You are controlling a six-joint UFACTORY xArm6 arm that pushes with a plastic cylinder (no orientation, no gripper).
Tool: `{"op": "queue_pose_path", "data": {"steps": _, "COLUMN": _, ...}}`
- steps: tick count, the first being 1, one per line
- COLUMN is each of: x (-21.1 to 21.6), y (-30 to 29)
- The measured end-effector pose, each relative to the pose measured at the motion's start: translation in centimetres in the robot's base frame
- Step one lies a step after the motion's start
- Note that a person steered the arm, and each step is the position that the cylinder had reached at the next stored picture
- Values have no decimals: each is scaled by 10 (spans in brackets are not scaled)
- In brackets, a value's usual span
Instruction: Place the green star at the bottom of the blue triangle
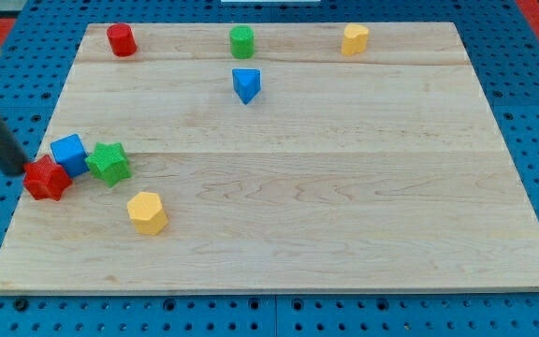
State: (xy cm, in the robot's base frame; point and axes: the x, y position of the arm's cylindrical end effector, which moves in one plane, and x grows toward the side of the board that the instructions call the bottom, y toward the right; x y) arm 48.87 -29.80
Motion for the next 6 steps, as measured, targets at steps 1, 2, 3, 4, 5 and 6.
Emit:
{"op": "queue_pose_path", "data": {"steps": 1, "x": 5, "y": 14}}
{"op": "queue_pose_path", "data": {"steps": 2, "x": -6, "y": 31}}
{"op": "queue_pose_path", "data": {"steps": 3, "x": -6, "y": 66}}
{"op": "queue_pose_path", "data": {"steps": 4, "x": -23, "y": 83}}
{"op": "queue_pose_path", "data": {"steps": 5, "x": -42, "y": 95}}
{"op": "queue_pose_path", "data": {"steps": 6, "x": -25, "y": 125}}
